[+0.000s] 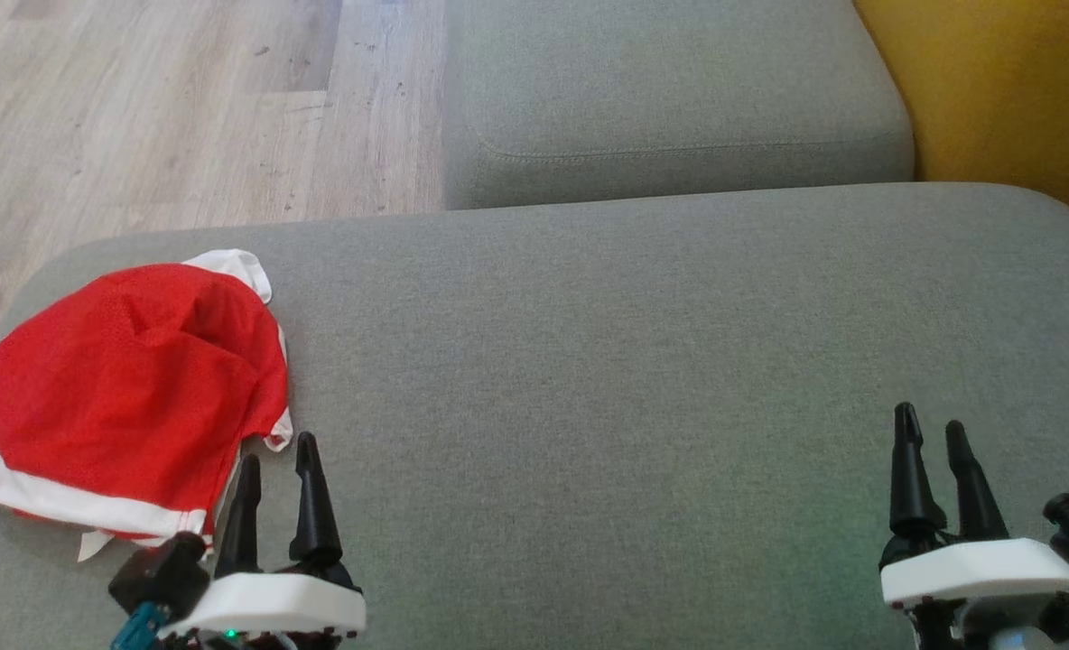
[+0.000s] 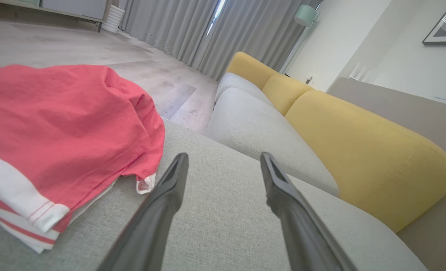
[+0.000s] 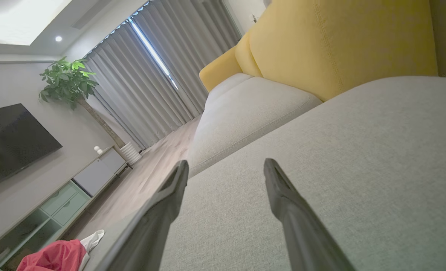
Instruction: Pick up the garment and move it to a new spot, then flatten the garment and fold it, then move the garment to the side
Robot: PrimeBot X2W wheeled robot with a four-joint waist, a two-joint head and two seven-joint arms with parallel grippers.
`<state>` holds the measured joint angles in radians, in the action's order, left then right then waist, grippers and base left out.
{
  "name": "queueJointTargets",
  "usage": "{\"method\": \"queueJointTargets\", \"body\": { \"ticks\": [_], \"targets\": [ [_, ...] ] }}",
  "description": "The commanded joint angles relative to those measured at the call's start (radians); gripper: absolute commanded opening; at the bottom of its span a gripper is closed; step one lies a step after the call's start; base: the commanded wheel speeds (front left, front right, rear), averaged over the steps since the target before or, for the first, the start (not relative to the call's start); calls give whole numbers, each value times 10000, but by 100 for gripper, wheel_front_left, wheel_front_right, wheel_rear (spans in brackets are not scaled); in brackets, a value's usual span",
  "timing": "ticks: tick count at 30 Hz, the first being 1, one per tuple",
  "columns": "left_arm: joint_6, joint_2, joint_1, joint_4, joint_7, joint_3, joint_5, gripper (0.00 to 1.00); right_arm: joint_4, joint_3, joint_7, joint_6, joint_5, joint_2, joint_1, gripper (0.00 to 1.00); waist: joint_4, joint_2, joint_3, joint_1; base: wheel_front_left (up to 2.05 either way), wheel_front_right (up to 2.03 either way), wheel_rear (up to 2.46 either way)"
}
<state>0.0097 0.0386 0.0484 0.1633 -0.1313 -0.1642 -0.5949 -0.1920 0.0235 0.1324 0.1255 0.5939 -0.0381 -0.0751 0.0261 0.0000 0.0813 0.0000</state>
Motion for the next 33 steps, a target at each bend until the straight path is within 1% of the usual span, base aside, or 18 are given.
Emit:
{"method": "queueJointTargets", "body": {
  "ticks": [1,12,24,33],
  "targets": [
    [80,87,-267,-401,-151,110,367,100,450,-163,148,39,-376,-91,227,100,4,0,12,0,0,0,0],
    [151,95,-243,-401,-477,-161,1807,100,558,-310,471,43,-1846,-99,110,100,59,0,138,0,0,0,0],
    [444,104,-181,-408,-833,-381,3181,100,739,-469,825,47,-3376,-109,13,100,111,0,263,0,0,0,0],
    [714,111,-130,-374,-1101,-558,4219,100,569,-687,1091,50,-4447,-116,-95,100,108,0,380,0,0,0,0]
  ]
}}
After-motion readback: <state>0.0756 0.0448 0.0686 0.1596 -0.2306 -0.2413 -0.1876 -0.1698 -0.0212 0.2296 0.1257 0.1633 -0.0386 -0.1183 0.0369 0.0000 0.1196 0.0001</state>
